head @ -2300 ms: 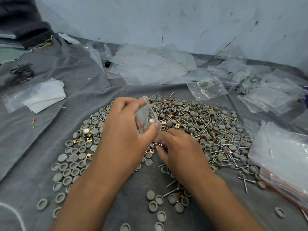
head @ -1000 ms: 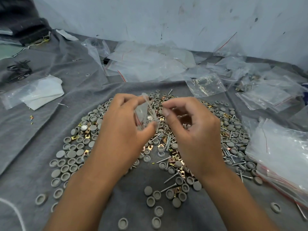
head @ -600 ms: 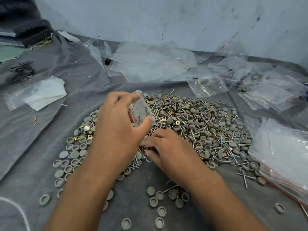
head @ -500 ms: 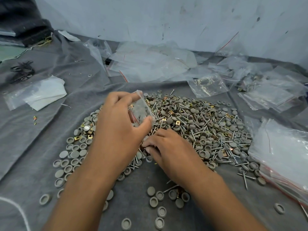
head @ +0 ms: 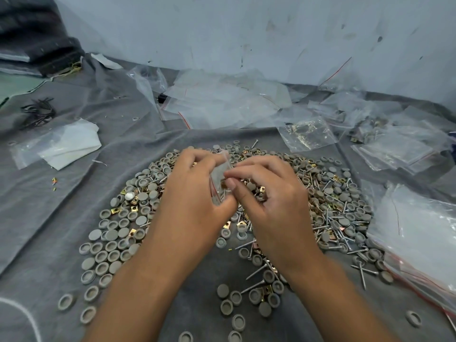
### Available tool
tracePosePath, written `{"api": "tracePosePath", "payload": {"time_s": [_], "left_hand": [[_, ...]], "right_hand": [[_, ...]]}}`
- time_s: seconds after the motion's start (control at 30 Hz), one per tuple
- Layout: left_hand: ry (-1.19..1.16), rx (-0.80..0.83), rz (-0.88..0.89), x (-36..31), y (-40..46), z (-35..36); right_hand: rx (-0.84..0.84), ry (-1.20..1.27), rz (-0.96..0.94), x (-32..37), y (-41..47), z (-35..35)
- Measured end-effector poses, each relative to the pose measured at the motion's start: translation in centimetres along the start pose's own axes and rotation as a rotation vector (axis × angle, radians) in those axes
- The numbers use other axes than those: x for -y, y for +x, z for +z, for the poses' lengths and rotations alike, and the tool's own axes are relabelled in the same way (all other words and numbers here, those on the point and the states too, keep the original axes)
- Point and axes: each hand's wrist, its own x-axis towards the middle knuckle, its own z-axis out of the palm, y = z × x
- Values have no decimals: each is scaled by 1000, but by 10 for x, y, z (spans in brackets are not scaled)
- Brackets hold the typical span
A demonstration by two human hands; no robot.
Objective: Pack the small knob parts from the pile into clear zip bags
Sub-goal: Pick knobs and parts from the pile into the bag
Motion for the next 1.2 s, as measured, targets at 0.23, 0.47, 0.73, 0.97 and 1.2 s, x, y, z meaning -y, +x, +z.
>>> {"api": "tracePosePath", "payload": {"time_s": [0.23, 0.47, 0.73, 0.97, 1.2], "left_hand": [[-42, 6, 21, -2, -2, -4], [-282, -5, 186, -12, -1, -19], [-559, 12, 24, -4, -1, -10], [-759, -60, -111, -3, 2, -9], [-764, -37, -139, -6, 1, -8]], "right_hand": [[-20, 73, 113, -7, 3, -11], [100, 334, 190, -6, 11, -30], [77, 454, 195, -2, 2, -41], [106, 559, 314, -12, 2, -40], [81, 563, 349, -9, -3, -36]]}}
